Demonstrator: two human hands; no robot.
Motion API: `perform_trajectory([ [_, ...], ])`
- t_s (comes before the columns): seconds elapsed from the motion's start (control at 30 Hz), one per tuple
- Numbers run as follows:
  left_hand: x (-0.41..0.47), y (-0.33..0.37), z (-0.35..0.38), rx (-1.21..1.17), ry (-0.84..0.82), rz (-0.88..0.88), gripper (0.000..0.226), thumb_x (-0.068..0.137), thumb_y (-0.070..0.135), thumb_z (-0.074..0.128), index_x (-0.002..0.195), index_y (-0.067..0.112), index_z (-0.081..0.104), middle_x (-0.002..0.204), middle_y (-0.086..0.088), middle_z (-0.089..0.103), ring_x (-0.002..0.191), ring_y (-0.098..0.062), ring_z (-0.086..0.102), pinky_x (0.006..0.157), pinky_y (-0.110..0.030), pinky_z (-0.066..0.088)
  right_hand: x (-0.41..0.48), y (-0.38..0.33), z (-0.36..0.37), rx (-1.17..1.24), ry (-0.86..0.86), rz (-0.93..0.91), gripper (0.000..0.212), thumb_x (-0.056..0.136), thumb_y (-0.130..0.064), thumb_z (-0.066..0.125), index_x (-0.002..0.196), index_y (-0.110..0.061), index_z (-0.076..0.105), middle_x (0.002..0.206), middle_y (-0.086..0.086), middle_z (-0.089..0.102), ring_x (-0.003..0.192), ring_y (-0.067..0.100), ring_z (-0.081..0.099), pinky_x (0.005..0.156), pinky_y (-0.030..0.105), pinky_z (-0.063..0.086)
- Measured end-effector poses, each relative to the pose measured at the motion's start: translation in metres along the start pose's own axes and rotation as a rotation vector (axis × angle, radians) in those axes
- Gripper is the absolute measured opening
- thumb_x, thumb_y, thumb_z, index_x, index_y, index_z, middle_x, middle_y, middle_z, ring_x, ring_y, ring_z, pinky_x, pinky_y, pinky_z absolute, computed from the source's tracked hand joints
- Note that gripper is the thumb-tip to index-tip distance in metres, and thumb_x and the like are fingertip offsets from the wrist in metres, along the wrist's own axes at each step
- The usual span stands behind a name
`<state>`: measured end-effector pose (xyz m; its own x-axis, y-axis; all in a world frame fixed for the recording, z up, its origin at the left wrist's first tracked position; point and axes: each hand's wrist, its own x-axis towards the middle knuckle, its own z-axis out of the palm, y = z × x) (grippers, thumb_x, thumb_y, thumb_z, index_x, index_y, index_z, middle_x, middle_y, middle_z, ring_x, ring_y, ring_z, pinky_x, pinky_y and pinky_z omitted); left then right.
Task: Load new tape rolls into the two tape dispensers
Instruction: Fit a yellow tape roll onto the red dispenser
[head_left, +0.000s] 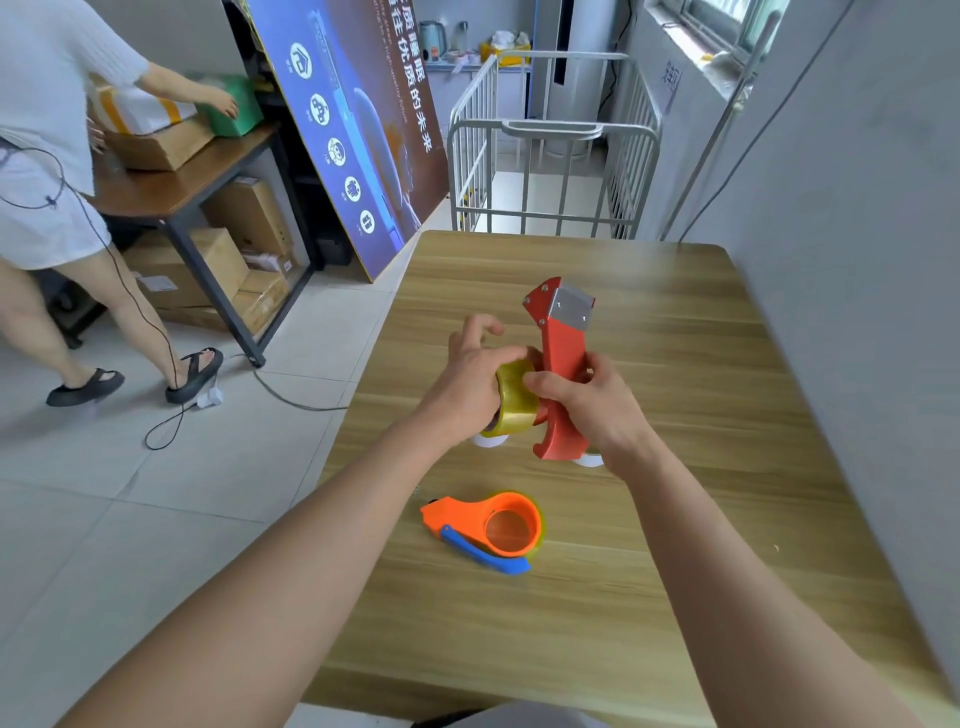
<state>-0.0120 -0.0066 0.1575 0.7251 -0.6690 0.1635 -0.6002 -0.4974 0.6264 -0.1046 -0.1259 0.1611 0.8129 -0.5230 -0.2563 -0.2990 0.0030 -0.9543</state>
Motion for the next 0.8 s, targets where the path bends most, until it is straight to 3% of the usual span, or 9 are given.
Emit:
perform_trajectory([
  [0.13, -0.0013, -0.0047, 0.0021, -0.129, 0.132, -0.069, 0.049, 0.085, -0.007, 0.040, 0.127, 0.017, 0.048, 0.130, -0.007, 0.040, 0.124, -0.023, 0.041, 0.103, -0.030, 0.037, -0.0006, -0.0003, 0.0036, 0.019, -0.016, 0.005, 0.065, 0.062, -0.035, 0.081, 0.116, -0.013, 0.052, 0.109, 0.007, 0.062, 0.099, 0.032, 0.066, 0.083, 0.056, 0.055],
  [0.23, -0.0009, -0.0050, 0.0025, -0.210, 0.220, -0.323, 0.041, 0.081, 0.017, 0.059, 0.117, 0.019, 0.040, 0.122, -0.003, 0.041, 0.103, -0.018, 0.050, 0.078, -0.026, 0.041, -0.0001, 0.0027, 0.0047, 0.030, -0.005, -0.012, 0.056, 0.068, -0.034, 0.080, 0.112, -0.015, 0.052, 0.103, 0.003, 0.062, 0.093, 0.024, 0.066, 0.079, 0.046, 0.057],
  [0.3, -0.0005, -0.0026, 0.0000, -0.400, 0.149, -0.564, 0.049, 0.074, 0.035, 0.066, 0.110, 0.021, 0.037, 0.110, -0.001, 0.049, 0.089, -0.017, 0.056, 0.066, -0.028, 0.045, -0.0004, 0.0024, 0.0060, 0.036, 0.004, -0.037, 0.053, 0.070, -0.034, 0.079, 0.112, -0.016, 0.052, 0.098, -0.001, 0.061, 0.085, 0.015, 0.063, 0.069, 0.031, 0.052],
  [0.4, 0.0002, -0.0013, -0.0032, -0.769, 0.006, -0.728, 0.053, 0.070, 0.037, 0.066, 0.113, 0.015, 0.044, 0.108, -0.009, 0.062, 0.092, -0.022, 0.064, 0.061, -0.033, 0.056, -0.0009, 0.0015, 0.0073, 0.018, -0.020, -0.060, 0.055, 0.069, -0.035, 0.081, 0.112, -0.017, 0.051, 0.095, -0.006, 0.061, 0.083, 0.011, 0.062, 0.068, 0.028, 0.051],
  [0.47, 0.0009, -0.0014, -0.0056, -0.862, -0.042, -0.705, 0.061, 0.067, 0.036, 0.065, 0.119, 0.010, 0.048, 0.117, -0.016, 0.062, 0.101, -0.027, 0.063, 0.071, -0.042, 0.058, -0.0021, 0.0025, 0.0068, 0.018, -0.020, -0.069, 0.054, 0.069, -0.035, 0.081, 0.109, -0.019, 0.050, 0.093, -0.008, 0.060, 0.079, 0.007, 0.060, 0.063, 0.024, 0.047],
  [0.53, -0.0002, -0.0002, -0.0057, -0.870, -0.040, -0.682, 0.078, 0.062, 0.041, 0.072, 0.128, 0.014, 0.039, 0.121, -0.012, 0.058, 0.107, -0.028, 0.060, 0.085, -0.049, 0.055, -0.0035, 0.0034, 0.0062, 0.030, -0.019, -0.073, 0.052, 0.069, -0.035, 0.081, 0.108, -0.020, 0.050, 0.093, -0.008, 0.060, 0.080, 0.006, 0.060, 0.062, 0.023, 0.045],
  [0.6, -0.0013, 0.0023, -0.0038, -0.809, -0.038, -0.662, 0.092, 0.056, 0.043, 0.078, 0.132, 0.021, 0.031, 0.120, -0.007, 0.056, 0.107, -0.025, 0.060, 0.088, -0.049, 0.054, -0.0040, 0.0036, 0.0054, 0.051, -0.033, -0.076, 0.054, 0.069, -0.034, 0.081, 0.111, -0.020, 0.051, 0.099, -0.005, 0.063, 0.086, 0.009, 0.062, 0.069, 0.025, 0.049],
  [0.73, -0.0019, 0.0019, 0.0008, -0.707, -0.036, -0.611, 0.094, 0.051, 0.039, 0.081, 0.130, 0.025, 0.033, 0.118, -0.004, 0.059, 0.105, -0.022, 0.061, 0.091, -0.046, 0.053, -0.0041, 0.0064, 0.0018, 0.143, -0.100, -0.067, 0.059, 0.071, -0.026, 0.081, 0.120, -0.016, 0.050, 0.112, 0.003, 0.064, 0.103, 0.019, 0.064, 0.090, 0.034, 0.051],
  [0.8, -0.0041, 0.0013, 0.0006, -0.691, -0.056, -0.574, 0.097, 0.048, 0.037, 0.079, 0.132, 0.029, 0.030, 0.121, -0.002, 0.057, 0.109, -0.022, 0.059, 0.096, -0.045, 0.049, -0.0035, 0.0075, -0.0011, 0.192, -0.145, -0.063, 0.058, 0.073, -0.022, 0.080, 0.123, -0.015, 0.050, 0.115, 0.005, 0.065, 0.106, 0.021, 0.064, 0.094, 0.036, 0.051],
])
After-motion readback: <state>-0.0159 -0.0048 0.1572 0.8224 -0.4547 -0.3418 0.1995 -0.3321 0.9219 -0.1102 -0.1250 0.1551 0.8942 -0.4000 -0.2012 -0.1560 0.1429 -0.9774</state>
